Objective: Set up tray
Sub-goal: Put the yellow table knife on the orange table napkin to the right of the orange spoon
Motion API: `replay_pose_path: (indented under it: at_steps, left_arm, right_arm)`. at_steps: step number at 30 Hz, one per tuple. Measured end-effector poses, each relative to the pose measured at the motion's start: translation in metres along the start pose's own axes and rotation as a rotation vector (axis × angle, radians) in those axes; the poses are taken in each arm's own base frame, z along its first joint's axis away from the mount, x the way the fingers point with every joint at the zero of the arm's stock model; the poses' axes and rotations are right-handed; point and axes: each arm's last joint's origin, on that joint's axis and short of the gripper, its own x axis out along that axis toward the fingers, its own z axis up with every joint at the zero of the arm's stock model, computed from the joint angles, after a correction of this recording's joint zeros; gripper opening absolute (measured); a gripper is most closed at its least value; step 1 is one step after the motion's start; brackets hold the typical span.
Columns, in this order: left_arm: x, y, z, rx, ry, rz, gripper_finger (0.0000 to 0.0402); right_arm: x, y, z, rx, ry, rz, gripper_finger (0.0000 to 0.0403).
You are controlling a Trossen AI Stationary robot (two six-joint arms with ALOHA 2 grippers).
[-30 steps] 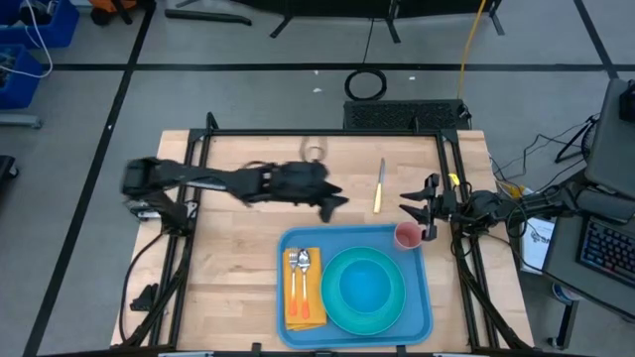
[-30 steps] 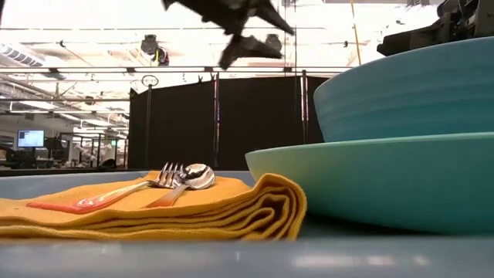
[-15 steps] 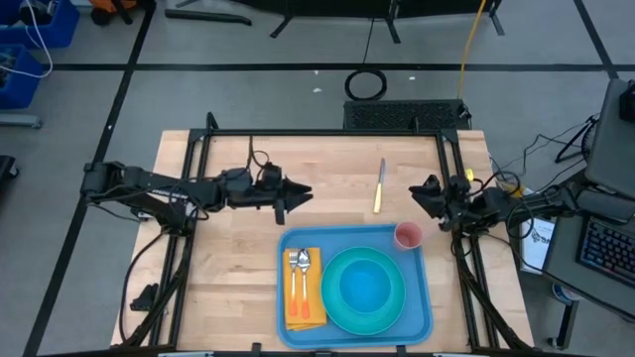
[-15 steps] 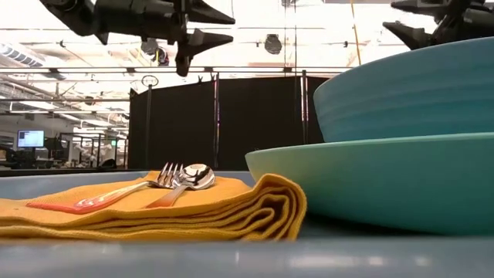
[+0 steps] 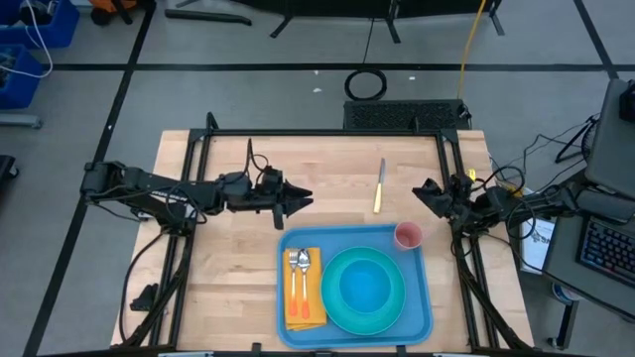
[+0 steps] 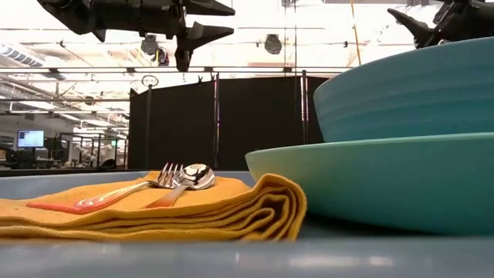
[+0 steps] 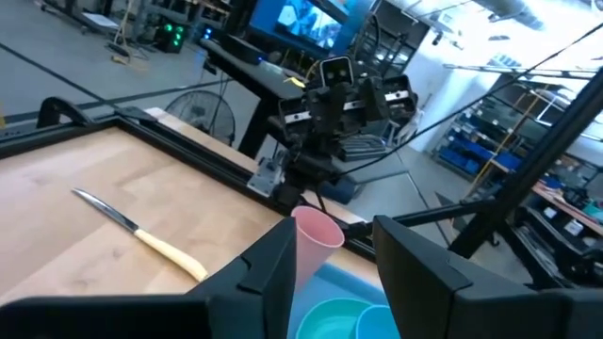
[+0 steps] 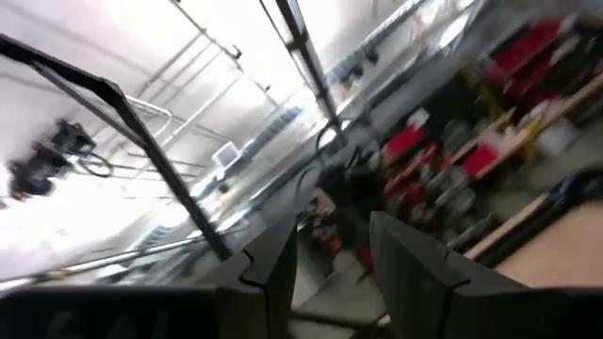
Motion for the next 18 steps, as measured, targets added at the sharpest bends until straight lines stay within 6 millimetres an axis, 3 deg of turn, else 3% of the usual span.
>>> replay_pose_path:
  at_steps: [4, 8, 13, 18]
  left_arm:
    - [0.0, 0.0, 0.0, 0.0, -0.003, 0.007, 0.0145]
    - [0.0, 0.0, -0.001, 0.044, 0.013, -0.005, 0.0145]
    - [0.0, 0.0, -0.004, 0.087, 0.041, 0.011, 0.0145]
    - [0.0, 0.003, -0.004, 0.128, 0.037, 0.032, 0.0145]
  right_arm:
    - [0.0, -0.001, 0.004, -0.017, -0.072, -0.057, 0.0125]
    - [0.004, -0.009, -0.006, -0.092, 0.056, -0.167, 0.012]
    - [0.028, 0.003, 0.005, -0.186, 0.033, -0.195, 0.0106]
    - [0.054, 0.001, 0.001, -0.285, 0.041, -0.259, 0.0103]
